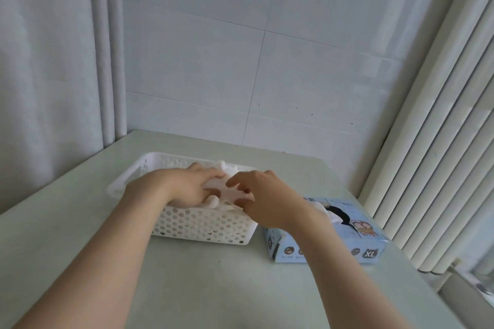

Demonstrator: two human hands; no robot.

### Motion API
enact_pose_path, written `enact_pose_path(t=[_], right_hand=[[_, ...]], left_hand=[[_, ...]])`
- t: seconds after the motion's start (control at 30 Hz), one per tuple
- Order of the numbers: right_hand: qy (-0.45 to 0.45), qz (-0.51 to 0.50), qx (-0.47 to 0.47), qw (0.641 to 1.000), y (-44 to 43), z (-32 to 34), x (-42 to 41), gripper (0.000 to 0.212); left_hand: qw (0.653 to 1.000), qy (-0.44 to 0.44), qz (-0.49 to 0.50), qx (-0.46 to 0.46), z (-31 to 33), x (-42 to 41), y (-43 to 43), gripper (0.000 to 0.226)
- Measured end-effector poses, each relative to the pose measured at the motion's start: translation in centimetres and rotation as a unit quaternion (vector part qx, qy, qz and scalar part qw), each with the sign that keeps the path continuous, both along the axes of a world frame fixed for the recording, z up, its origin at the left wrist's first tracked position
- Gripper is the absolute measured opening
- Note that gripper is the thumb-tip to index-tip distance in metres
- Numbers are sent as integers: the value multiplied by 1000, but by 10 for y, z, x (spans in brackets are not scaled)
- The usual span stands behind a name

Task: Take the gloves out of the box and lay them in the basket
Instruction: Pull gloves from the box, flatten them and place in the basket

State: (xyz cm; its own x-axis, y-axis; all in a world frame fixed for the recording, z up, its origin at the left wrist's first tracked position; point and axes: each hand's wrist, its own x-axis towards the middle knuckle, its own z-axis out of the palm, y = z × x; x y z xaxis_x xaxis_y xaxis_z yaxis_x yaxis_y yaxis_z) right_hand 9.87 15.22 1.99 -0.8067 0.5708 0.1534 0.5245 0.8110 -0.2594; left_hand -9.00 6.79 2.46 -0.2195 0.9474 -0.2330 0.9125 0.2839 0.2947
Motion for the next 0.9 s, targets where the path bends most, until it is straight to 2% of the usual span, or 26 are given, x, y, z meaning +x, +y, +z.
enact_pose_path(t=[0.1,0.2,0.27,0.33,0.47,0.6,0.7,0.77,0.9], right_hand=[[-15,0,-4,1000,4,-5,-1,37],[-80,-4,25,997,1,-9,-6,44],[-108,-24,44,993,-5,-12,-7,37],[-101,-19,40,994,-7,-14,-6,30],[-51,-11,68,996,-3,-29,0,31],[39,4,137,990,-2,-40,14,36],[159,-9,179,971,6,-41,32,35],[212,-52,190,957,15,-42,49,26],[234,-198,160,938,32,-45,93,31]], left_hand=[[999,13,-8,-28,-2,5,3,65],[1000,0,-1,-26,-3,7,4,61],[1000,-3,-1,-26,-4,8,5,59],[1000,-9,-3,-22,-5,8,5,55],[1000,5,5,17,-4,15,6,48],[989,34,39,136,2,26,10,36],[960,15,37,277,8,37,16,32],[937,8,6,350,11,52,18,30],[902,45,-88,419,7,98,20,26]])
